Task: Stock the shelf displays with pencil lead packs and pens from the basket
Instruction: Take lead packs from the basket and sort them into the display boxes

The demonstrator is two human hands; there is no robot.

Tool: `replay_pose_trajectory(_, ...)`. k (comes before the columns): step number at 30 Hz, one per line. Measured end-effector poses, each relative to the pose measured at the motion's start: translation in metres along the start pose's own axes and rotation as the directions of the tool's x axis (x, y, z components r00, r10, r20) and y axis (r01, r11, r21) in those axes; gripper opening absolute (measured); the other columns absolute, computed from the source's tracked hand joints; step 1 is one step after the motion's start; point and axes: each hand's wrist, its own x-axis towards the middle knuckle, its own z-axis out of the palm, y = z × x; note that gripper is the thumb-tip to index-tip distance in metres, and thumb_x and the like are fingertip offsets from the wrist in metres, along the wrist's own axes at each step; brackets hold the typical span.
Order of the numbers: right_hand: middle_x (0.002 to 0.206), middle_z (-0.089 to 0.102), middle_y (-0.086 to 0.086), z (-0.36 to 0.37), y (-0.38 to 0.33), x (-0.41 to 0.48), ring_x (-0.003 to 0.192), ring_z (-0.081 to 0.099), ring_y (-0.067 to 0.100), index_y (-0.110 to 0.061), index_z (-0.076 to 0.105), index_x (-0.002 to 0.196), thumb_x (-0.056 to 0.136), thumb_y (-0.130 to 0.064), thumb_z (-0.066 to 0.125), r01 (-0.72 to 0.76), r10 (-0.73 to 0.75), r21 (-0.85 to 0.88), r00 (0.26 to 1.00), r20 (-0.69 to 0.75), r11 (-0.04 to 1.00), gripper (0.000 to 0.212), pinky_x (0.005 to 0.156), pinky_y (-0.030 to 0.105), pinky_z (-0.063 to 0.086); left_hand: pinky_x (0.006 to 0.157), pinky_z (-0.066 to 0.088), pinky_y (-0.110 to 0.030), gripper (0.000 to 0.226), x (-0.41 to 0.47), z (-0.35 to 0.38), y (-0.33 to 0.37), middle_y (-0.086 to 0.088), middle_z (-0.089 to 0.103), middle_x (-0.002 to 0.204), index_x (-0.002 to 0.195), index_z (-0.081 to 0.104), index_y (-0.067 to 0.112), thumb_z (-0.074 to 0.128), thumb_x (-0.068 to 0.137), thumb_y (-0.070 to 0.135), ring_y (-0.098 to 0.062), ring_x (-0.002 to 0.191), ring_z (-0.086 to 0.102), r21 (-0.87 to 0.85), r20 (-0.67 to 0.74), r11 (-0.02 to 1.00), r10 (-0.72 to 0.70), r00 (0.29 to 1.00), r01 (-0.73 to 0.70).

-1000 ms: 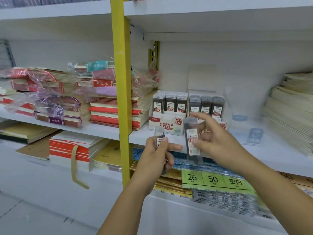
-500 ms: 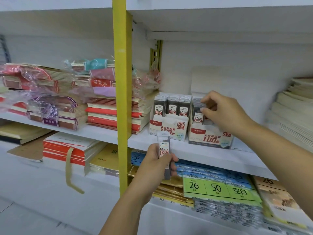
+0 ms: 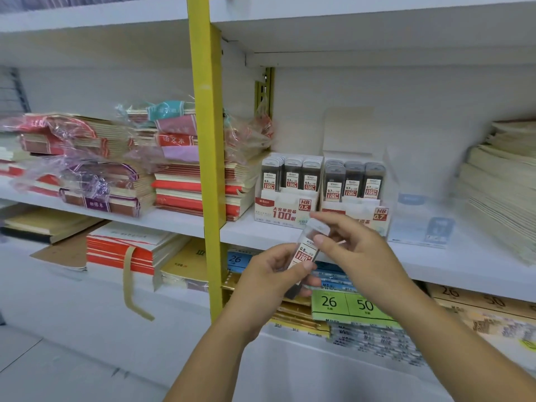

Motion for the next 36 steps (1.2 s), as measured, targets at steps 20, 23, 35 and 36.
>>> replay_pose_trajectory(20, 0.091, 0.071, -0.015, -0.017, -0.043, 0.055, 0.085, 0.067, -0.002, -0.035, 0.060, 0.097, 0.090, -0.015, 0.066, 0.277, -0.299, -0.117, 0.912, -0.280, 0.954, 0.023, 0.068, 0.011, 0.053, 0.116, 0.030, -0.022, 0.052, 0.030, -0.022, 0.006, 0.017, 0.040, 0.154, 0.147, 0.044, 0.033, 0.061, 0.098, 0.033, 0.001, 0.141, 0.031, 0.757, -0.251, 0.631, 0.519, 0.817, -0.169)
replay_pose_trajectory(23, 0.091, 0.067, -0.018, -0.011, -0.051, 0.092, 0.086, 0.062, -0.007, -0.032, 0.058, 0.102, 0.092, -0.017, 0.064, 0.306, -0.390, -0.371, 0.903, -0.178, 0.877, 0.019, 0.069, 0.009, 0.050, 0.126, 0.016, -0.034, 0.069, 0.042, -0.026, -0.003, 0.009, 0.008, 0.169, 0.158, 0.021, 0.029, 0.055, 0.100, 0.041, -0.010, 0.154, 0.008, 0.821, -0.191, 0.559, 0.456, 0.869, -0.113)
replay_pose_trajectory(35, 0.093, 0.058, -0.012, 0.017, -0.049, 0.175, 0.081, 0.058, 0.004, -0.032, 0.057, 0.095, 0.088, -0.028, 0.068, 0.246, -0.259, -0.627, 0.963, 0.073, 0.739, 0.014, 0.065, 0.020, 0.044, 0.116, 0.003, -0.029, 0.065, 0.061, -0.025, -0.022, 0.004, 0.016, 0.167, 0.156, 0.021, 0.037, 0.047, 0.098, 0.048, -0.013, 0.152, 0.013, 0.854, -0.198, 0.511, 0.495, 0.846, -0.100)
replay_pose_trajectory(36, 0.096, 0.054, -0.009, 0.019, -0.045, 0.177, 0.082, 0.057, 0.007, -0.031, 0.059, 0.095, 0.088, -0.029, 0.069, 0.238, -0.246, -0.660, 0.966, 0.084, 0.713, 0.012, 0.065, 0.020, 0.041, 0.116, 0.004, -0.029, 0.064, 0.061, -0.025, -0.022, 0.005, 0.019, 0.166, 0.155, 0.023, 0.038, 0.048, 0.097, 0.048, -0.013, 0.151, 0.014, 0.849, -0.202, 0.518, 0.502, 0.841, -0.105)
